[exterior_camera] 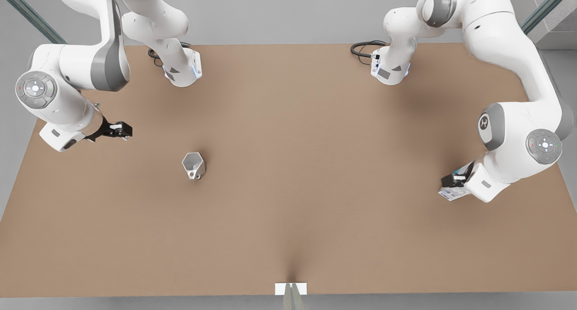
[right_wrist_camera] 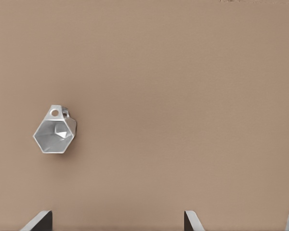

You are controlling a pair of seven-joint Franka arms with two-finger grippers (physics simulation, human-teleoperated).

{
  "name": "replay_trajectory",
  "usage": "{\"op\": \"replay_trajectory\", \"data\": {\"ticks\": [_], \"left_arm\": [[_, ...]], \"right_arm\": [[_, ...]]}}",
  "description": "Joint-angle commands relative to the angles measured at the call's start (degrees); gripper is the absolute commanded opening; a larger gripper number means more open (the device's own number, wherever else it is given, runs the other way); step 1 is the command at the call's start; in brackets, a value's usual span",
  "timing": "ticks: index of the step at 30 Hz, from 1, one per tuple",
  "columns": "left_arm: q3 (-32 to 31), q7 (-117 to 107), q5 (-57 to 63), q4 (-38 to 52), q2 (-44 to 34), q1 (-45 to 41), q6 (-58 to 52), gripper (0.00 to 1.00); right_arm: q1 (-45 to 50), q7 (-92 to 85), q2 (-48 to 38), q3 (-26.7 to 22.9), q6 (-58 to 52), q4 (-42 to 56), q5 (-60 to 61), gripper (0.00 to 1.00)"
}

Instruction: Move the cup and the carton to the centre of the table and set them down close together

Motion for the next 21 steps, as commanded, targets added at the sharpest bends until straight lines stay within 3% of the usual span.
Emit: {"op": "replay_trajectory", "data": {"ticks": [1, 3, 7, 10, 12, 15, 18, 21], "left_arm": [[0.0, 0.0, -0.2, 0.0, 0.0, 0.0, 0.0, 1.00], [-0.1, 0.2, -0.2, -0.1, 0.1, 0.6, -0.1, 1.00], [-0.5, 14.8, 3.3, 1.1, 0.3, 2.8, -0.3, 1.00], [-0.3, 25.9, 3.4, -0.7, -1.4, 5.0, 2.8, 1.00], [-0.3, 25.9, 3.7, -9.5, -6.0, 7.5, 12.7, 1.00], [-0.9, 34.4, 2.0, -10.0, -6.0, 12.2, 12.3, 0.99], [-0.8, 38.8, -0.9, -13.8, -5.5, 11.5, 13.6, 0.99], [-0.8, 57.3, -1.2, -13.9, -3.3, 11.9, 15.1, 0.99]], "right_arm": [[-0.2, 0.0, 0.0, 0.0, 0.0, 0.0, 0.0, 1.00], [0.1, 1.8, 1.9, 0.0, 0.2, 0.4, 1.0, 1.00], [4.4, 22.7, 10.4, 1.6, 3.5, -0.4, 7.3, 1.00], [4.2, 25.8, 6.2, 2.5, 18.1, -16.3, 8.8, 1.00], [1.3, 25.8, 6.3, 2.5, 21.9, -19.9, 9.8, 1.00], [0.3, 25.8, 7.0, 2.5, 24.9, -22.8, 9.8, 1.00], [0.7, 25.8, 6.9, 2.5, 29.9, -27.4, 12.8, 1.00], [0.6, 26.2, 7.5, 2.5, 32.1, -29.5, 17.1, 1.00]]}}
